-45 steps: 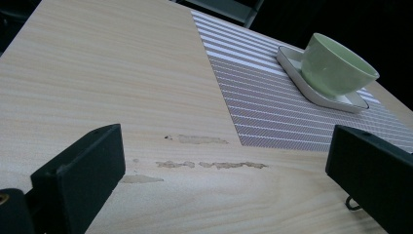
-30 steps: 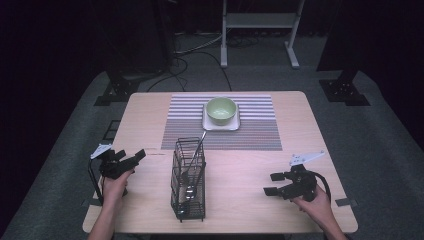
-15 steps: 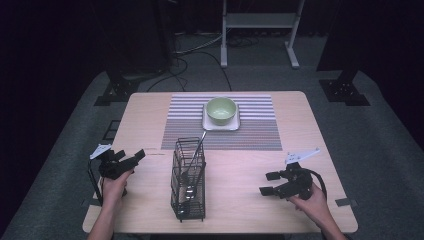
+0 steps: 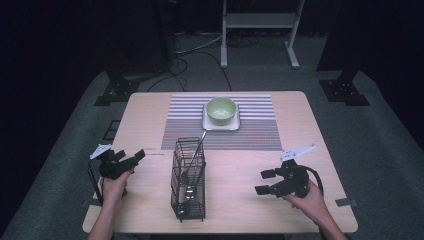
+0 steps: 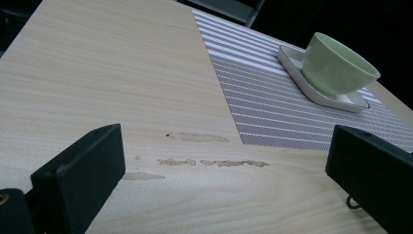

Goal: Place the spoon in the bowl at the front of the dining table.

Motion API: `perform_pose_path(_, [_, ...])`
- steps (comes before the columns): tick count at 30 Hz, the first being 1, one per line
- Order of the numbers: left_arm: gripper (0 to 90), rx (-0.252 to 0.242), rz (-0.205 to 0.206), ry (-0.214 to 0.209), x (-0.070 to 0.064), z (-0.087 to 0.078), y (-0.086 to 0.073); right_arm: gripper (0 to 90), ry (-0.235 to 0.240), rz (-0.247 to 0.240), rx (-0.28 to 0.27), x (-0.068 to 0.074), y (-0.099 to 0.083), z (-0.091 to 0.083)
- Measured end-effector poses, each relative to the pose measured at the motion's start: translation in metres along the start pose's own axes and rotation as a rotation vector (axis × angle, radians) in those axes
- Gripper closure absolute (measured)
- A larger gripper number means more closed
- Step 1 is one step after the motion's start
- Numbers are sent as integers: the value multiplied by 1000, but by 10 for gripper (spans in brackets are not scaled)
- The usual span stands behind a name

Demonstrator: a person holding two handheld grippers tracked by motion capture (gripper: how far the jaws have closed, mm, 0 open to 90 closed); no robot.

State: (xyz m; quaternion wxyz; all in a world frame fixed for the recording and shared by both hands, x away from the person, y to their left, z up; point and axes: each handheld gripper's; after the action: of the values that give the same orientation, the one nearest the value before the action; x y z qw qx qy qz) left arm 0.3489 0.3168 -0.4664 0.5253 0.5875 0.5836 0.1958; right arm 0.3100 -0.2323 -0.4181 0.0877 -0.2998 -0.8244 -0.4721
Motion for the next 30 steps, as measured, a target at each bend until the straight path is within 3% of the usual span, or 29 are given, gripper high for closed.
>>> perform_pose_path(30, [0, -2, 1, -3, 0, -1, 1, 193, 75, -60, 41, 34, 43, 13])
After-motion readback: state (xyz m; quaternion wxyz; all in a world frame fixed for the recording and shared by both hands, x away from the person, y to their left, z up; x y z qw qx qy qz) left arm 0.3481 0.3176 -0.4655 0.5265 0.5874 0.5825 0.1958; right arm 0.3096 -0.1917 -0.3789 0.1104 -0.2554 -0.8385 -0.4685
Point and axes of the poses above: each handheld gripper's, and its own axes: z roughly forward along the jaws, y roughly out of its top, x roughly to its left, and after that the axes turned 1 degree about -x, right-handed
